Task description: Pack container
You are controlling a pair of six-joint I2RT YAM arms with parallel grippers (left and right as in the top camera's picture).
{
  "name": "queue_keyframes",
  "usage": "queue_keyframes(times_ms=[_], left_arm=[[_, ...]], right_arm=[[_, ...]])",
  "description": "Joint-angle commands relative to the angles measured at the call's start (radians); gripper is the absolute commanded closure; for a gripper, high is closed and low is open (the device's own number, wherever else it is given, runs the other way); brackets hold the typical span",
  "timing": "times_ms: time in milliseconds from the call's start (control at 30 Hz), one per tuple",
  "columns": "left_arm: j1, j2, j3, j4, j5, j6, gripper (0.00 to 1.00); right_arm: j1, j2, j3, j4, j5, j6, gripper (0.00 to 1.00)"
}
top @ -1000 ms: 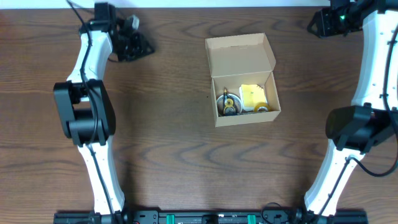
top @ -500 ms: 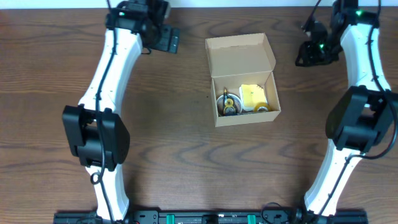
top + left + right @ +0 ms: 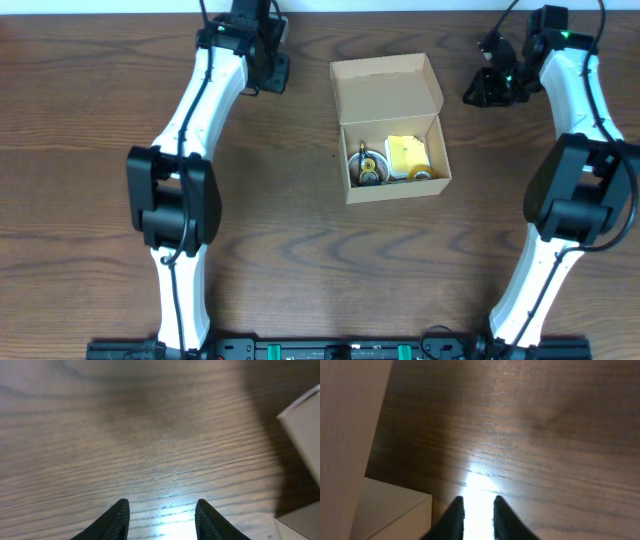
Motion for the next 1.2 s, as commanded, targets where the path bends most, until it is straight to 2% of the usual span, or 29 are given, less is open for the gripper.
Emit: queue_keyframes(times_ms=[0,67,167,467,567,767,967,1067,1167], left_arm=[[0.001,0.044,-0.005,0.000,0.020,-0.034,0.60],[0.001,0.071,-0.005,0.008,0.063,-0.053,0.69],[0.001,0.094,-0.005,0.027,0.136,-0.088,0.94],[0.000,0.126,-0.005,0.129,0.365,-0.171,0.94],[-0.003,0.157,-0.005,0.150,0.449,-0.187,0.94],[-0.006,0.191,-0.005,0.158,0.499,-0.198,0.94],[-0.011,0.194,-0.005,0.254,0.641,-0.229,0.95],[-0.019,0.194,-0.005,0.352,0.787,-0.248,0.94],[-0.032,0.194,-0.005,0.367,0.809,-0.262,0.94]], right_arm=[[-0.001,-0.008,-0.003,0.009,-0.030,0.002,0.87],[0.000,-0.008,-0.003,0.028,-0.040,0.002,0.89],[0.000,-0.008,-0.003,0.057,-0.081,0.002,0.98],[0.002,-0.008,-0.021,0.163,-0.281,0.029,0.99],[0.003,-0.006,-0.095,0.229,-0.348,0.036,0.99],[0.003,-0.006,-0.219,0.355,-0.427,0.089,0.99],[0.027,-0.006,-0.277,0.447,-0.521,0.107,0.99],[0.060,-0.006,-0.280,0.519,-0.603,0.111,0.99],[0.082,-0.006,-0.280,0.570,-0.634,0.137,0.99]])
